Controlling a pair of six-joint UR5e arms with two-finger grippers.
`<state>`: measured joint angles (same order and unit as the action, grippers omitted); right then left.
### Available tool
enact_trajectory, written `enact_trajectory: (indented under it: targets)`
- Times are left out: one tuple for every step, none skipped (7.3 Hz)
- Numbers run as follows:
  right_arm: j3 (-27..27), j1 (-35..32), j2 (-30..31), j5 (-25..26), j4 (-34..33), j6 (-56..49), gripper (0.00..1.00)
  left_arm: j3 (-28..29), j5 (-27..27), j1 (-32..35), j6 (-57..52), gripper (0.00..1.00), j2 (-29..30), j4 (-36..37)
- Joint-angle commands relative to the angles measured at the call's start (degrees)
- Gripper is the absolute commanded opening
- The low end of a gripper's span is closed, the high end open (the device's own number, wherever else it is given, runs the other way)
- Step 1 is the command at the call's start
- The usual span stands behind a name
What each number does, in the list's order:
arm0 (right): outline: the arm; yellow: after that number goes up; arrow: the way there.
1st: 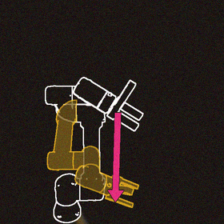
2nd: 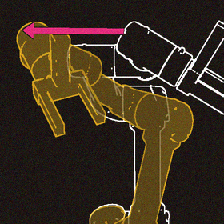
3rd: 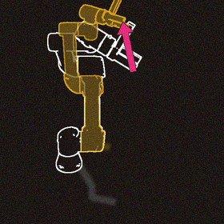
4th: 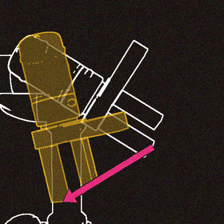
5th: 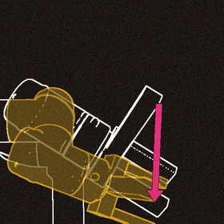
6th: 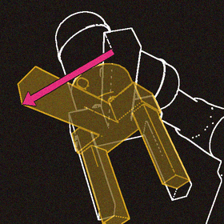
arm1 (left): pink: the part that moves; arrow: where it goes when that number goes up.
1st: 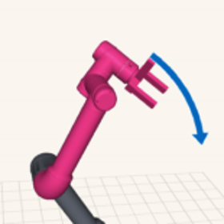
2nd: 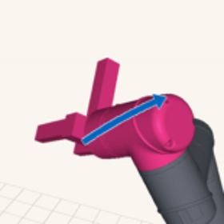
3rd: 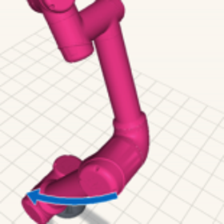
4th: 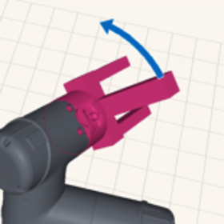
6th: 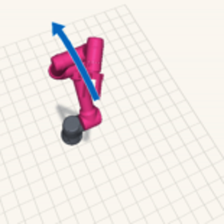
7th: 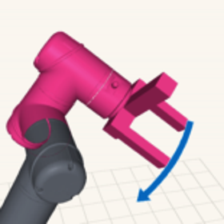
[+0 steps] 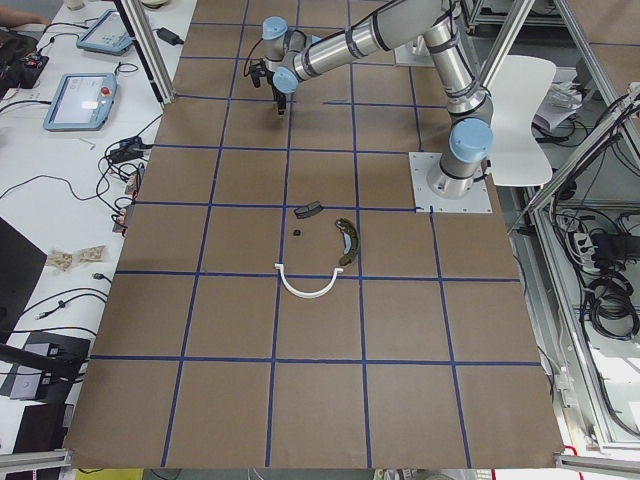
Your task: Place bearing gear from tray to pile
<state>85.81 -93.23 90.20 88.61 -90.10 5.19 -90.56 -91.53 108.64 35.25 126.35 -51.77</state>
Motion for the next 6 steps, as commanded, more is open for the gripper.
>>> enact_trajectory:
  targets:
    - [-0.1,0.0,0.1,0.2,-0.1,-0.1,1.00,-0.2,0.1,-0.1,-0.1,0.34,-0.1,-0.3]
    - [0.0,0.0,0.1,0.2,0.0,0.0,1.00,-0.3,0.0,-0.2,-0.1,0.26,-0.1,-0.3]
    - [0.0,0.0,0.1,0.2,-0.2,-0.1,1.00,-0.1,0.1,-0.4,-0.7,0.23,-0.2,-0.4]
    - [-0.1,0.0,0.1,0.2,-0.2,-0.1,1.00,0.0,0.3,-2.2,-3.0,0.22,-1.4,-2.3]
    - [-0.2,0.0,0.1,0.2,-0.2,-0.1,1.00,0.6,3.6,-5.2,-7.9,0.22,-3.5,-6.3]
    - [-0.4,0.0,0.1,0.2,-0.2,-0.1,1.00,0.4,4.1,-9.5,-15.2,0.22,-6.8,-9.4]
